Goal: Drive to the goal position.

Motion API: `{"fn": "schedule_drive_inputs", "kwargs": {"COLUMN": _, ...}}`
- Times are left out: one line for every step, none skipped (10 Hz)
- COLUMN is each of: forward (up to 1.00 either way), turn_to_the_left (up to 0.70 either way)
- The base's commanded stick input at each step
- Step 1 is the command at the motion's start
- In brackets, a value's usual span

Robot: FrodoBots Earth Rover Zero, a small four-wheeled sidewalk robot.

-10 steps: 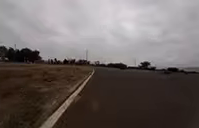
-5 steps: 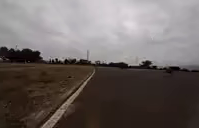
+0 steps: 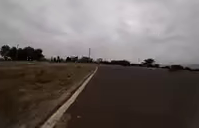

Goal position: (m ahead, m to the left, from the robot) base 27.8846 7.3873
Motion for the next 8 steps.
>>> {"fn": "schedule_drive_inputs", "kwargs": {"forward": 0.85, "turn_to_the_left": 0.00}}
{"fn": "schedule_drive_inputs", "kwargs": {"forward": 0.85, "turn_to_the_left": 0.00}}
{"fn": "schedule_drive_inputs", "kwargs": {"forward": 0.85, "turn_to_the_left": 0.00}}
{"fn": "schedule_drive_inputs", "kwargs": {"forward": 0.85, "turn_to_the_left": 0.00}}
{"fn": "schedule_drive_inputs", "kwargs": {"forward": 0.85, "turn_to_the_left": 0.00}}
{"fn": "schedule_drive_inputs", "kwargs": {"forward": 0.85, "turn_to_the_left": -0.34}}
{"fn": "schedule_drive_inputs", "kwargs": {"forward": 0.85, "turn_to_the_left": -0.34}}
{"fn": "schedule_drive_inputs", "kwargs": {"forward": 0.85, "turn_to_the_left": -0.34}}
